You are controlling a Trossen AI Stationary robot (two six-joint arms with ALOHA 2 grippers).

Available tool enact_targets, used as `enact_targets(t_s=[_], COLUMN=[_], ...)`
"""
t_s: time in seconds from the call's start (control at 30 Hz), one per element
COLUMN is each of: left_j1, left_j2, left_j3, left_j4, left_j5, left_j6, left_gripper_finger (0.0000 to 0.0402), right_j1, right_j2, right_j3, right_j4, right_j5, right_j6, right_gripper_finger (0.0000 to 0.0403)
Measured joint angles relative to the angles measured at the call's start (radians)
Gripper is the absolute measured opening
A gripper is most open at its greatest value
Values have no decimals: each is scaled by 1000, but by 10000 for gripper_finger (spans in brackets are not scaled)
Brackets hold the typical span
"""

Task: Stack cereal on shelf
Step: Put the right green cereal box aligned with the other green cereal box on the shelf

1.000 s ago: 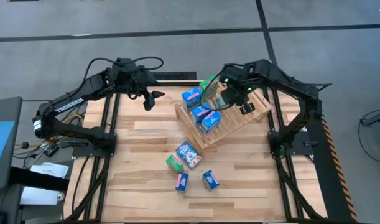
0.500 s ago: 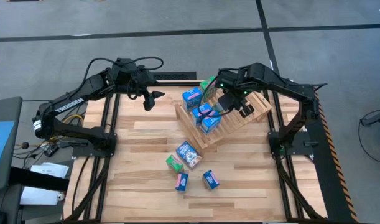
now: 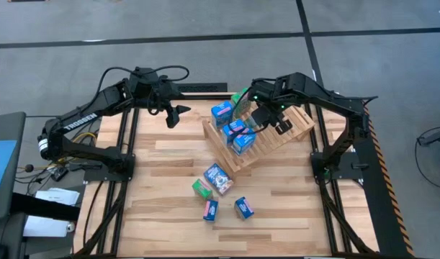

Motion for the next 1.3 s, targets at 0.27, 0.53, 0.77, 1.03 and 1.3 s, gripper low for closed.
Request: enact_targets(t_s=[0.27,0.53,0.77,1.03,1.3], left_j1=[0,0,0,0,0], left_j2=[0,0,0,0,0], left_j3=[0,0,0,0,0], left_j4=[0,0,0,0,0], left_j5=[0,0,0,0,0], left_j6=[0,0,0,0,15], left_gripper_finger=[233,233,233,233,233], right_j1=[0,0,0,0,0], right_j2=[0,0,0,0,0], right_j3=[0,0,0,0,0], right_j4=[17,21,50,89,97], right_j5=[0,0,0,0,19], right_j6=[13,10,10,-16,-16], right_gripper_finger=[217,226,232,235,235])
